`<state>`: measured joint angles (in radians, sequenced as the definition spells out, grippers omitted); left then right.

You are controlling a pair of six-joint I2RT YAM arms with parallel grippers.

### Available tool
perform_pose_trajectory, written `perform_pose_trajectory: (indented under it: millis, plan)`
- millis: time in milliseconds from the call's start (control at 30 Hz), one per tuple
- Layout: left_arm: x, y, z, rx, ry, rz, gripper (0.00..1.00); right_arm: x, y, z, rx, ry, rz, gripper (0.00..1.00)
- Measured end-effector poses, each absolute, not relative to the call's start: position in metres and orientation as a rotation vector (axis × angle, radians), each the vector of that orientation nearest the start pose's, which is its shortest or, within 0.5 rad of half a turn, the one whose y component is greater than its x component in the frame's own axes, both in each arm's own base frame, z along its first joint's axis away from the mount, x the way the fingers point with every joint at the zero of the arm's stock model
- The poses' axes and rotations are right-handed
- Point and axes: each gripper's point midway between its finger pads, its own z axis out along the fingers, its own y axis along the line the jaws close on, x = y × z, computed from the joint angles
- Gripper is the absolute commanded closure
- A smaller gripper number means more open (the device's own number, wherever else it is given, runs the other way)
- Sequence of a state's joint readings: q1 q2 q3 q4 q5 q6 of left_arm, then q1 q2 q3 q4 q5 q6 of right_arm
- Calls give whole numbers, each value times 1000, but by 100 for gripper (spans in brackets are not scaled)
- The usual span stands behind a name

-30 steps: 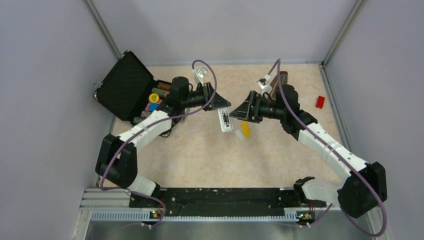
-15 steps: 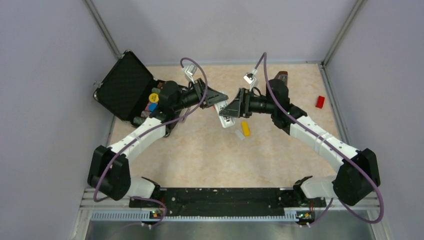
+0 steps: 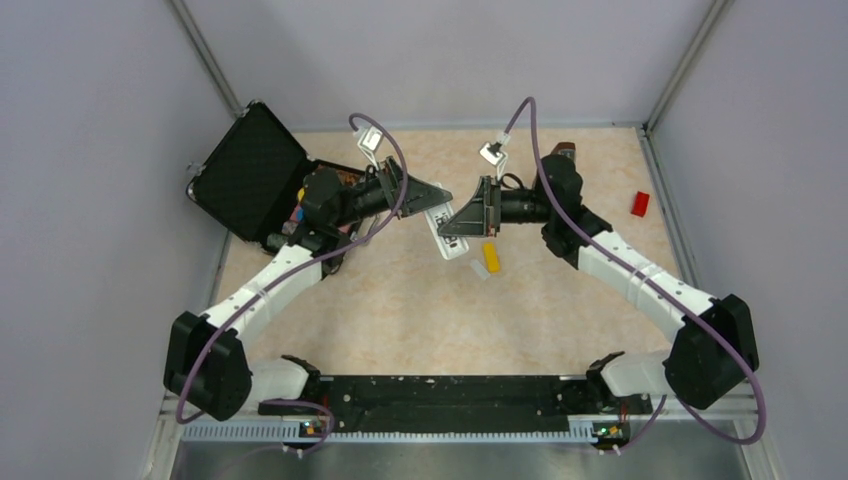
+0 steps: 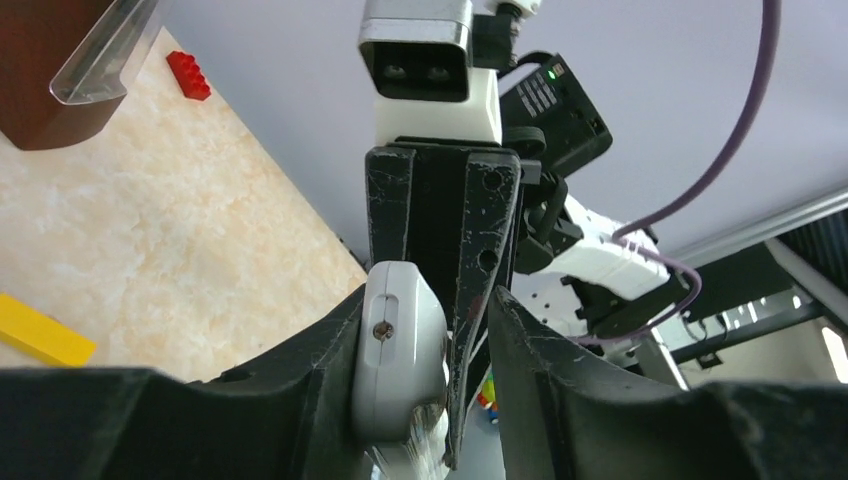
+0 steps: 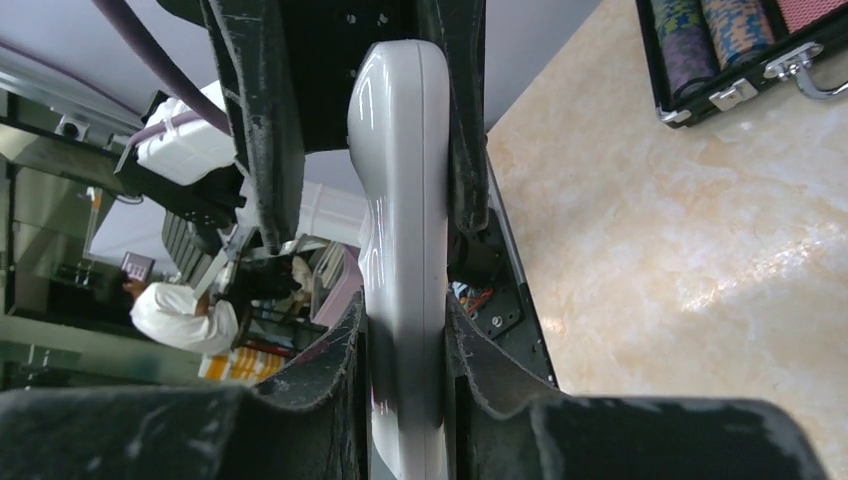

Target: Load the batteries into the remote control

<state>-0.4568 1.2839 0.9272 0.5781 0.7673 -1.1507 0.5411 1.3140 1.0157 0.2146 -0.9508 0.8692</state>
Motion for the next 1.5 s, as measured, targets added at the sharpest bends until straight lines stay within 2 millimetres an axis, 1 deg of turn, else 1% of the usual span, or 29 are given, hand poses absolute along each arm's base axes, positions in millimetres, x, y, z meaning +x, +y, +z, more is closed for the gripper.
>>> perform_pose_trajectory:
  millis: [133, 300, 367, 533, 600, 633, 767, 900, 1033, 1133, 1233, 1333, 1500]
  plan:
    - [257, -295, 358, 271, 1685, -1761, 39, 212, 319, 310, -570, 1939, 1797, 100]
    - [249, -291, 355, 324, 1703, -1701, 38, 202, 317, 308, -613, 1980, 1831, 100]
    - [246, -288, 355, 345, 1705, -1682, 41, 197, 315, 308, -643, 1984, 1845, 100]
    - [239, -281, 350, 388, 1736, -1669, 62, 184, 311, 306, -726, 2008, 1880, 100]
    - [238, -280, 347, 393, 1754, -1674, 68, 181, 310, 304, -746, 2022, 1886, 100]
    - [236, -280, 346, 397, 1763, -1680, 68, 179, 309, 303, -764, 2026, 1892, 100]
    - [232, -280, 342, 412, 1788, -1708, 66, 177, 308, 299, -793, 2035, 1890, 100]
    - [229, -280, 334, 431, 1825, -1730, 57, 174, 306, 293, -803, 2065, 1899, 100]
    - [221, -280, 327, 499, 1863, -1749, 49, 171, 304, 286, -801, 2105, 1908, 100]
    - [217, -280, 325, 538, 1875, -1753, 47, 169, 304, 283, -801, 2122, 1916, 100]
    - [212, -282, 322, 574, 1879, -1756, 48, 167, 303, 282, -806, 2129, 1922, 100]
    - [208, -285, 319, 604, 1884, -1766, 55, 166, 302, 282, -811, 2130, 1926, 100]
    - [206, -290, 311, 625, 1911, -1794, 76, 165, 302, 283, -818, 2132, 1928, 100]
